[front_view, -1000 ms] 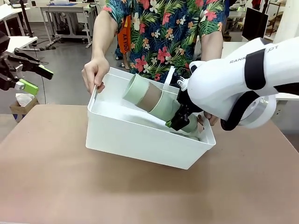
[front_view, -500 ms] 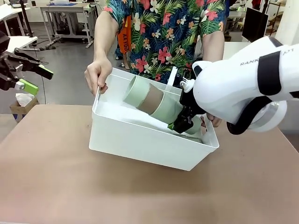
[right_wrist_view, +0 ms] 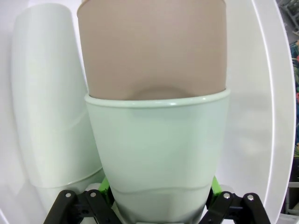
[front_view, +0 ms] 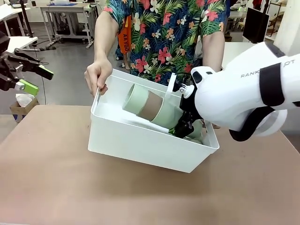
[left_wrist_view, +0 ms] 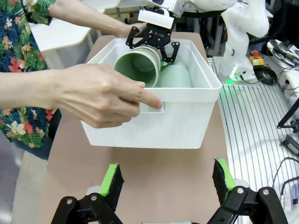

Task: Stack the cups and store them in the basket.
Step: Place the stack of Reusable plastic cups into the Pantry Basket.

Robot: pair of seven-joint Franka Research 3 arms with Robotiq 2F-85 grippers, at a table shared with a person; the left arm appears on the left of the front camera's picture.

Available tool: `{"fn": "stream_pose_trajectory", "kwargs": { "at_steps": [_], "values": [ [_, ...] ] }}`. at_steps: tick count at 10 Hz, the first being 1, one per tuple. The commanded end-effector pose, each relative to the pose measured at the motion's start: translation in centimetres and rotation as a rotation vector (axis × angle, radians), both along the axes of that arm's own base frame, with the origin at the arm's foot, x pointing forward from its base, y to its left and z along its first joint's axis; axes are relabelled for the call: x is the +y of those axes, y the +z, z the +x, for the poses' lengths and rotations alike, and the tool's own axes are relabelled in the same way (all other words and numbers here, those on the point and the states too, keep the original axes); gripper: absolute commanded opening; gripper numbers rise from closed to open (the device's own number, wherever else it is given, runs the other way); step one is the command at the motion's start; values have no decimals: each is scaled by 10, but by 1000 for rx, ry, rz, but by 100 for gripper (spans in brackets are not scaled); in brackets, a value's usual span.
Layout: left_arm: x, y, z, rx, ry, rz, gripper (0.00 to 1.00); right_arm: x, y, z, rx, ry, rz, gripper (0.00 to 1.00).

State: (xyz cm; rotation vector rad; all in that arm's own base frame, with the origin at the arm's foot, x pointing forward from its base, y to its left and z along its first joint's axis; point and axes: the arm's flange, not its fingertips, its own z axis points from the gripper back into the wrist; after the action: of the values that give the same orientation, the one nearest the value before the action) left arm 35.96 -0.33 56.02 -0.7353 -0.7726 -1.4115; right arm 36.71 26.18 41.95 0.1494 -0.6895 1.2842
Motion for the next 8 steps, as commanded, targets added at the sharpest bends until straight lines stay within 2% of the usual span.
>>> {"fn": "stream_pose_trajectory", "kwargs": {
  "at_steps": [1, 8],
  "values": [
    [-1, 4, 0, 9, 3, -16, 100, 7, -6, 14, -59, -5, 33, 85],
    [-1, 4, 0, 9, 3, -16, 100, 5, -22, 28, -52, -26, 29, 85]
  ]
}}
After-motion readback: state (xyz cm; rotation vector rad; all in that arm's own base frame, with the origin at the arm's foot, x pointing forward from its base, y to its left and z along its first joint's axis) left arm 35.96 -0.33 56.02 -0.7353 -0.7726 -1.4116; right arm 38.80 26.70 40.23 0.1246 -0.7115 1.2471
